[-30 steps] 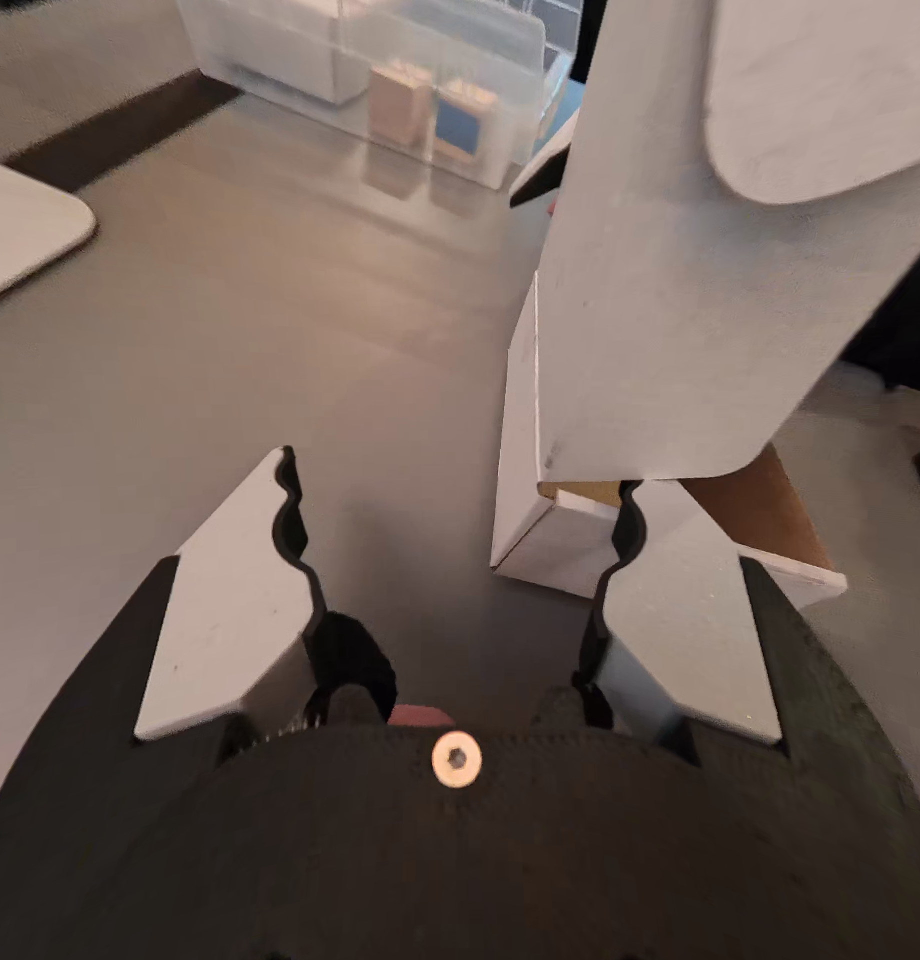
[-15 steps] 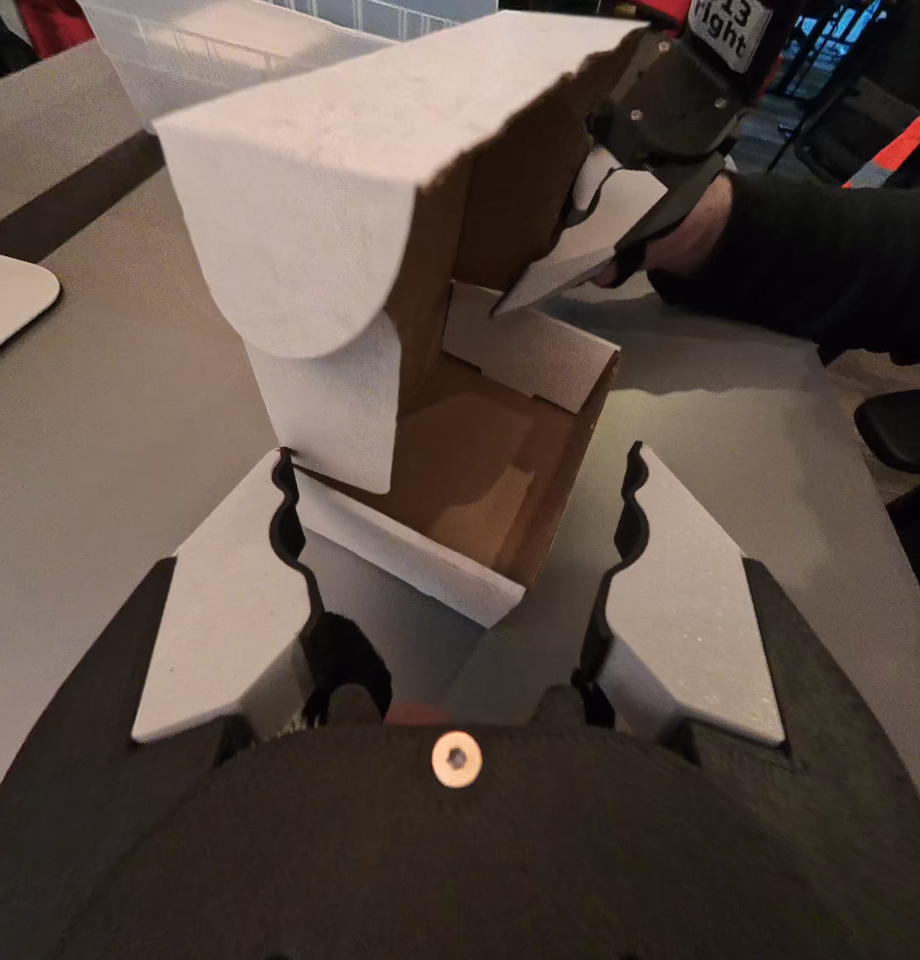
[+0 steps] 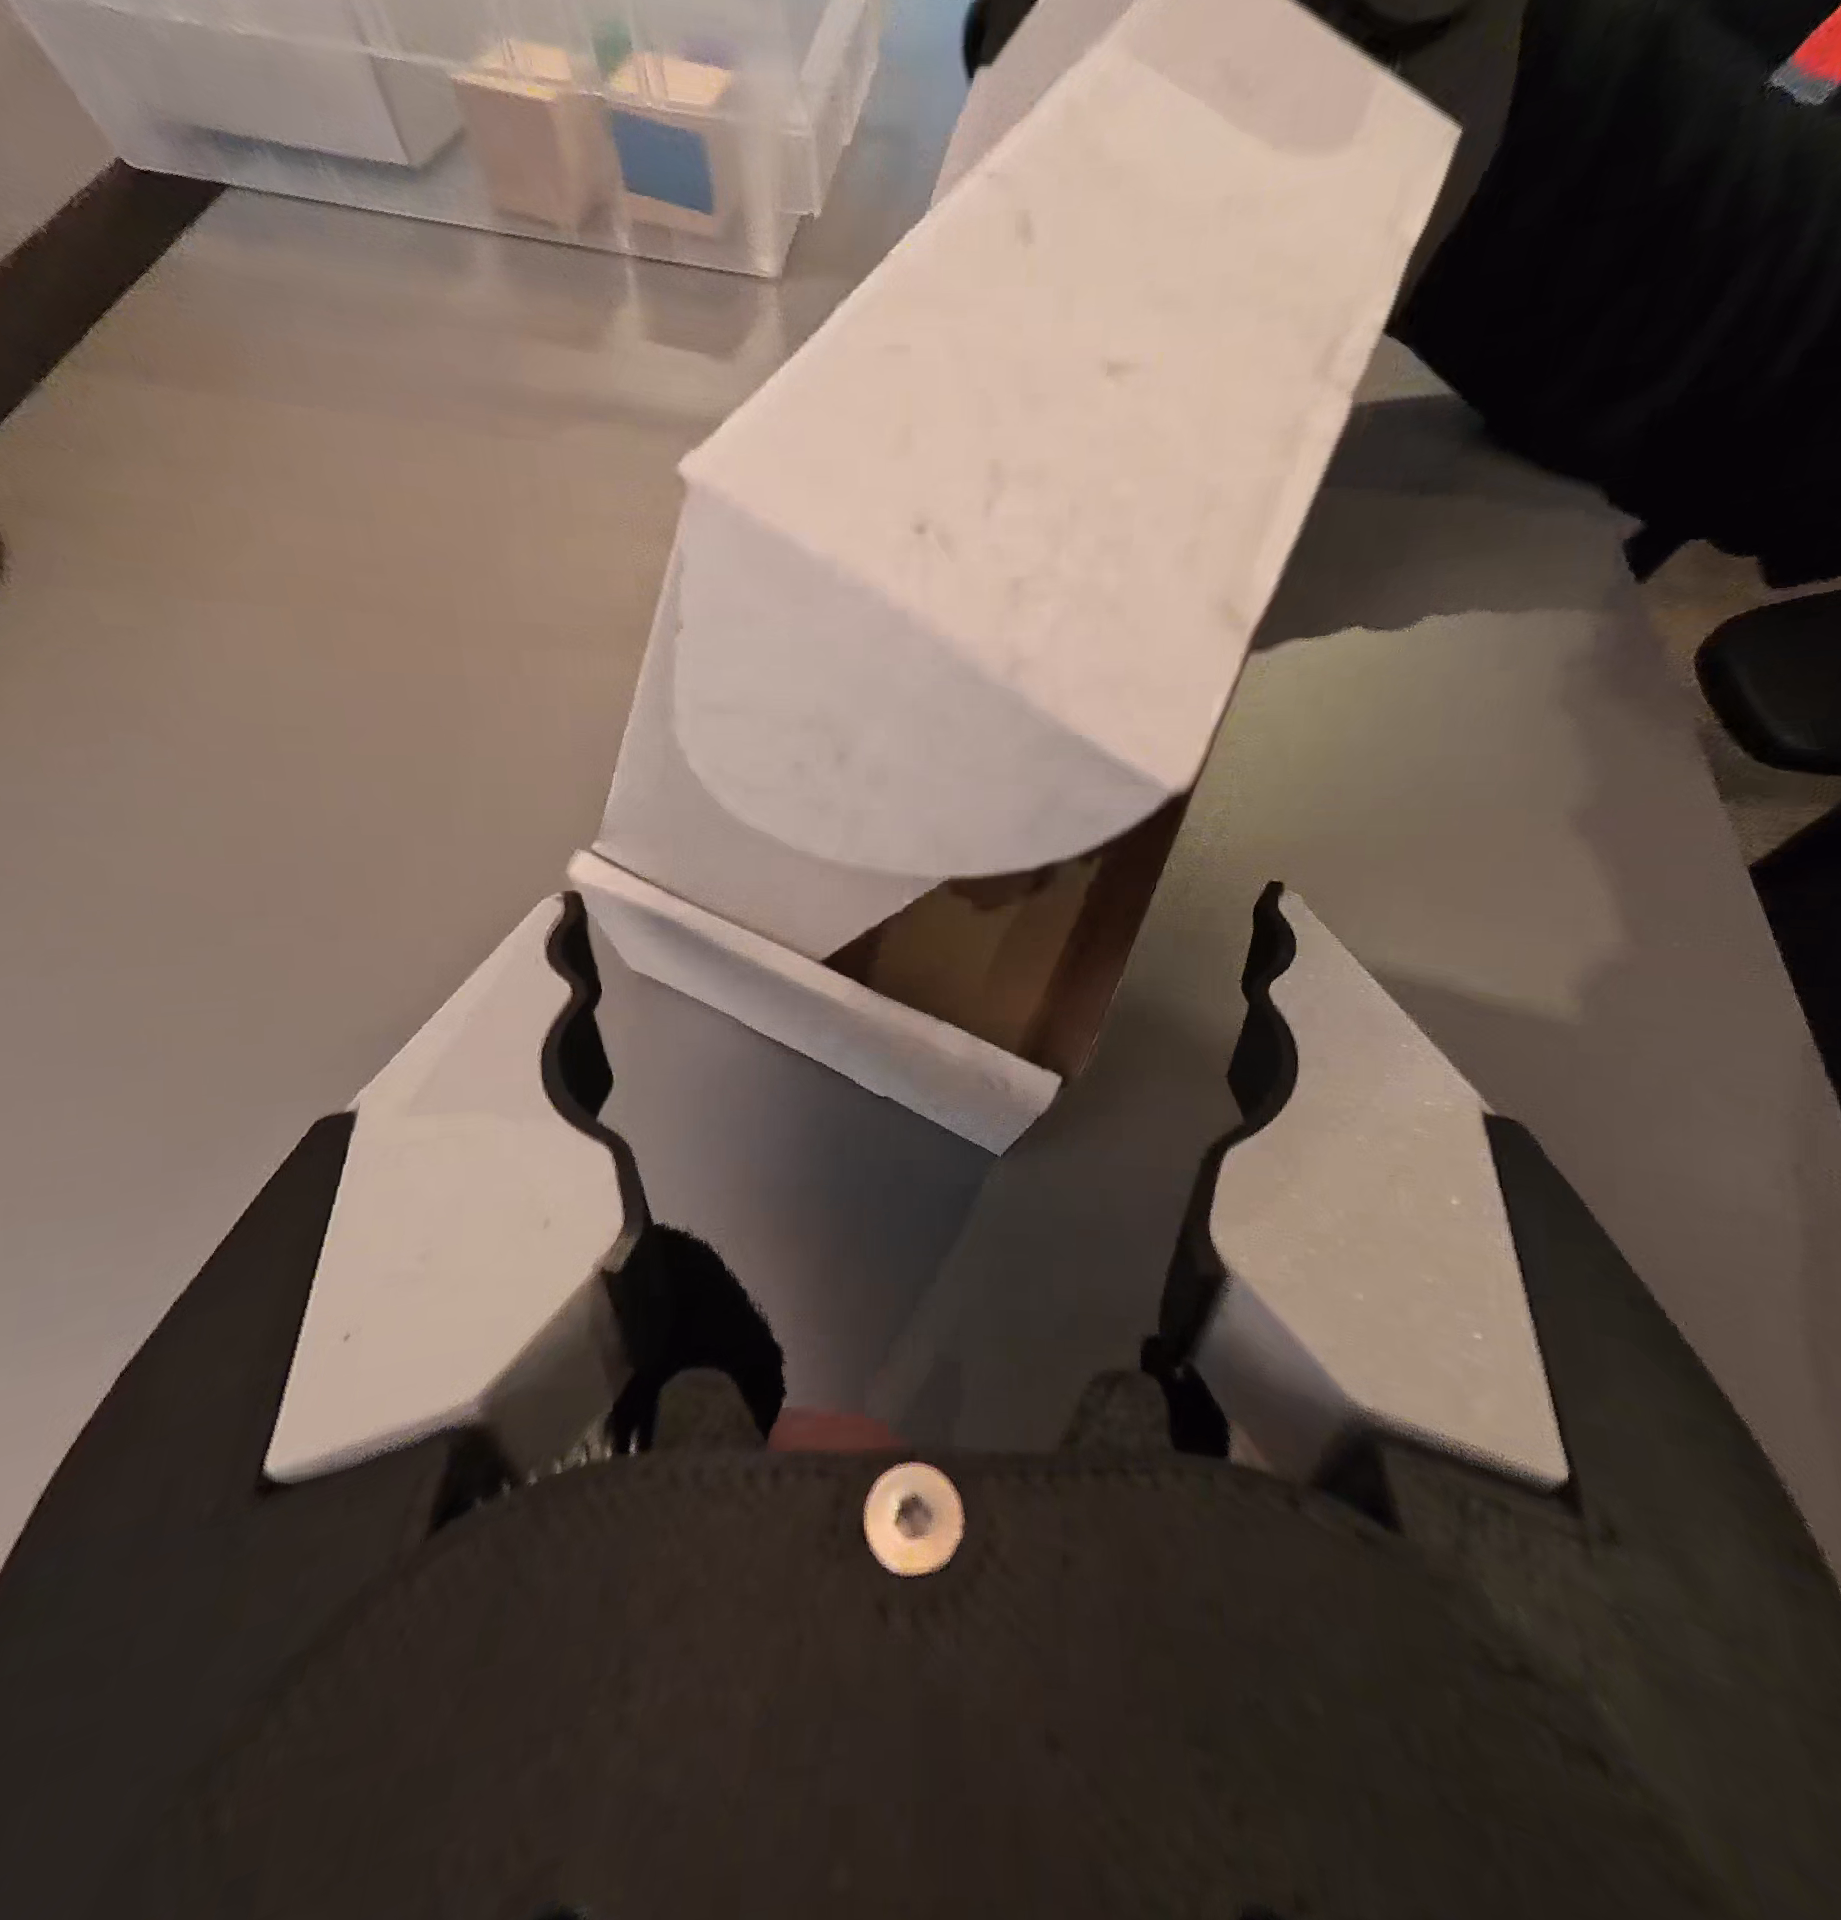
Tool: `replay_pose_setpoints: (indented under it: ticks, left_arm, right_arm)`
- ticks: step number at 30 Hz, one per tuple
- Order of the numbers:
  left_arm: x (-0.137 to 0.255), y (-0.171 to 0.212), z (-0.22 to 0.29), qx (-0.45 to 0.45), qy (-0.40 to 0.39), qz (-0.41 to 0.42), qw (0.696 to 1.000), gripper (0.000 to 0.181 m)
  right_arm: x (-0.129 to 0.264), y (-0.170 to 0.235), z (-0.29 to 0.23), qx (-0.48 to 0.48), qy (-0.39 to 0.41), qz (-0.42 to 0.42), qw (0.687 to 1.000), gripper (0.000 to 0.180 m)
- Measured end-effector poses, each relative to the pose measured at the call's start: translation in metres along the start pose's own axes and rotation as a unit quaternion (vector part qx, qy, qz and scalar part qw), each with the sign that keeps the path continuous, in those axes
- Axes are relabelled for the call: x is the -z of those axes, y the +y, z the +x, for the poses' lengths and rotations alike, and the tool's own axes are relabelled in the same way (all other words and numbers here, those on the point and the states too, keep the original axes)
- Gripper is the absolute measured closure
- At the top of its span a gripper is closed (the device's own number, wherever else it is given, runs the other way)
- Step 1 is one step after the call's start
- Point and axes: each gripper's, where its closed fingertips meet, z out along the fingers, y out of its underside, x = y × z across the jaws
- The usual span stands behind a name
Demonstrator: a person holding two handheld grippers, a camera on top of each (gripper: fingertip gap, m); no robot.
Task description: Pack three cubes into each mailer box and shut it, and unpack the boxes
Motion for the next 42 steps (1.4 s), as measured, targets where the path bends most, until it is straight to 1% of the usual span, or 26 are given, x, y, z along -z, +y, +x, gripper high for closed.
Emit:
replay_pose_setpoints:
  ticks: [2, 6, 7, 9, 11, 12, 13, 16, 18, 19, 21, 23, 25, 28, 31, 32, 33, 34, 35, 36, 37, 39, 40, 41, 42]
  left_arm:
    - [0.010, -0.006, 0.004, -0.011, -0.005, 0.021, 1.000, 0.058]
    - [0.028, -0.038, -0.003, -0.065, -0.066, 0.082, 0.992, 0.064]
    - [0.029, -0.047, -0.001, -0.087, -0.078, 0.092, 0.989, 0.067]
    - [0.024, -0.051, 0.009, -0.124, -0.075, 0.075, 0.987, 0.079]
    - [0.014, -0.041, 0.023, -0.140, -0.050, 0.036, 0.988, 0.091]
    - [0.010, -0.034, 0.027, -0.151, -0.052, 0.018, 0.987, 0.098]
    - [0.007, -0.025, 0.028, -0.164, -0.061, -0.003, 0.985, 0.105]
    - [-0.002, 0.006, 0.044, -0.159, -0.031, -0.056, 0.985, 0.098]
    - [-0.010, 0.023, 0.047, -0.171, -0.034, -0.084, 0.981, 0.098]
    - [-0.014, 0.024, 0.046, -0.176, -0.048, -0.076, 0.980, 0.092]
    - [-0.015, 0.025, 0.046, -0.185, -0.064, -0.069, 0.978, 0.091]
    - [-0.013, 0.022, 0.046, -0.170, -0.062, -0.056, 0.982, 0.093]
    - [-0.005, 0.014, 0.043, -0.170, -0.079, -0.035, 0.982, 0.090]
    - [0.013, 0.007, 0.047, -0.141, -0.072, -0.004, 0.987, 0.086]
    - [0.022, 0.007, 0.044, -0.116, -0.075, 0.012, 0.990, 0.086]
    - [0.024, 0.007, 0.037, -0.102, -0.082, 0.013, 0.991, 0.086]
    - [0.026, 0.006, 0.031, -0.095, -0.094, 0.014, 0.991, 0.085]
    - [0.028, 0.004, 0.026, -0.089, -0.104, 0.015, 0.991, 0.088]
    - [0.027, 0.005, 0.023, -0.076, -0.106, 0.004, 0.991, 0.099]
    - [0.023, 0.010, 0.023, -0.059, -0.100, -0.017, 0.993, 0.098]
    - [0.018, 0.019, 0.023, -0.044, -0.092, -0.042, 0.994, 0.093]
    - [0.013, 0.036, 0.019, -0.033, -0.095, -0.078, 0.992, 0.090]
    - [0.011, 0.039, 0.022, -0.025, -0.083, -0.074, 0.993, 0.091]
    - [0.011, 0.036, 0.021, -0.020, -0.082, -0.060, 0.995, 0.097]
    - [0.016, 0.028, 0.012, -0.023, -0.106, -0.038, 0.993, 0.105]
  right_arm:
    - [0.014, -0.003, 0.000, 0.004, 0.009, 0.009, 1.000, 0.095]
    - [0.034, -0.034, -0.002, 0.010, 0.039, 0.065, 0.997, 0.101]
    - [0.036, -0.043, -0.004, 0.015, 0.045, 0.073, 0.996, 0.102]
    - [0.035, -0.053, -0.009, 0.026, 0.051, 0.068, 0.996, 0.108]
    - [0.025, -0.049, -0.019, 0.041, 0.043, 0.037, 0.998, 0.113]
    - [0.018, -0.042, -0.028, 0.051, 0.030, 0.016, 0.998, 0.112]
    - [0.011, -0.035, -0.035, 0.060, 0.022, -0.002, 0.998, 0.107]
    - [-0.003, -0.014, -0.058, 0.071, -0.010, -0.055, 0.996, 0.097]
    - [-0.014, 0.003, -0.065, 0.093, -0.002, -0.087, 0.992, 0.096]
    - [-0.018, 0.006, -0.065, 0.100, 0.014, -0.088, 0.991, 0.094]
    - [-0.018, 0.005, -0.065, 0.093, 0.025, -0.072, 0.993, 0.095]
    - [-0.014, 0.000, -0.064, 0.076, 0.026, -0.058, 0.995, 0.098]
    - [-0.006, -0.006, -0.057, 0.064, 0.049, -0.044, 0.996, 0.097]
    - [0.013, -0.017, -0.055, 0.007, 0.064, -0.004, 0.998, 0.098]
    - [0.024, -0.011, -0.059, -0.004, 0.063, -0.007, 0.998, 0.099]
    - [0.027, -0.008, -0.055, -0.013, 0.071, -0.007, 0.997, 0.099]
    - [0.029, -0.005, -0.051, -0.026, 0.075, -0.010, 0.997, 0.095]
    - [0.029, 0.000, -0.047, -0.037, 0.080, -0.022, 0.996, 0.095]
    - [0.028, 0.009, -0.042, -0.050, 0.088, -0.041, 0.994, 0.096]
    - [0.027, 0.017, -0.039, -0.073, 0.086, -0.059, 0.992, 0.097]
    - [0.024, 0.023, -0.041, -0.103, 0.070, -0.066, 0.990, 0.096]
    - [0.019, 0.028, -0.045, -0.149, 0.049, -0.062, 0.986, 0.100]
    - [0.020, 0.026, -0.043, -0.152, 0.053, -0.047, 0.986, 0.102]
    - [0.022, 0.021, -0.038, -0.148, 0.066, -0.028, 0.986, 0.108]
    - [0.027, 0.016, -0.031, -0.134, 0.087, -0.012, 0.987, 0.113]
